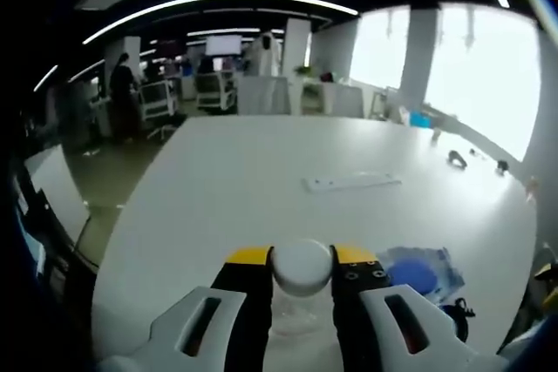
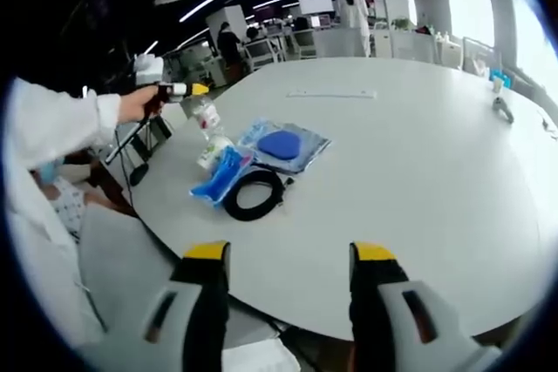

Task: Arrange the tabletop items into an orderly group along one side of the table until the central work area is clear of visible clutter.

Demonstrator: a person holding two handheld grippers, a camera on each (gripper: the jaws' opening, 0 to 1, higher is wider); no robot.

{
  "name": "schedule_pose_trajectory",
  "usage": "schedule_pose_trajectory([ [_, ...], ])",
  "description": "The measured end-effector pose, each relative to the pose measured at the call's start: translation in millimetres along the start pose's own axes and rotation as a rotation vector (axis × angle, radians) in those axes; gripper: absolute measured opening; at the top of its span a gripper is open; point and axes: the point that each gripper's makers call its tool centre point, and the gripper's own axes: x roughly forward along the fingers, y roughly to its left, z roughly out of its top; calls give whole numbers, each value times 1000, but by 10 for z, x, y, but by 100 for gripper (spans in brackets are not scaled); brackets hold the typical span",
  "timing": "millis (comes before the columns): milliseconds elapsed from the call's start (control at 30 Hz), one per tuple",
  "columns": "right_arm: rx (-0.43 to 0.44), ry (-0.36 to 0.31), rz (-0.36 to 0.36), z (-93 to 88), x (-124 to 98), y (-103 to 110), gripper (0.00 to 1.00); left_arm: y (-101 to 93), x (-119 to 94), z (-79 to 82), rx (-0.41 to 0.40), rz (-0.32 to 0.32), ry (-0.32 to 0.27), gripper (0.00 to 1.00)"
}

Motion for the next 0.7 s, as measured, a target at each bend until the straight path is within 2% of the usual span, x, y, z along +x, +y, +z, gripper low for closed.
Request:
schedule_pose_trajectory([
  [67,5,-1,-2,-5,-4,-9,53,-45,1,-21,0,-1,-3,21],
  [100,10,-2,-2,-7,-8,-12,53,-23,-9,-27,24,18,-8,21],
  [300,17,1,1,-23,-2,-10,53,-17,-23,-31,21,14,-19,22],
  [367,17,1,3,-25,4,-6,53,8,-39,-85,56,29,8,22],
  [467,18,-2,8,-11,14,9,53,16,-73,-90,36,31,-5,25],
  [567,19,-2,15,-5,31,24,53,34,-111,-48,5,33,-38,38],
  [700,12,-1,25,4,53,43,53,67,-132,-15,-5,42,-64,73],
])
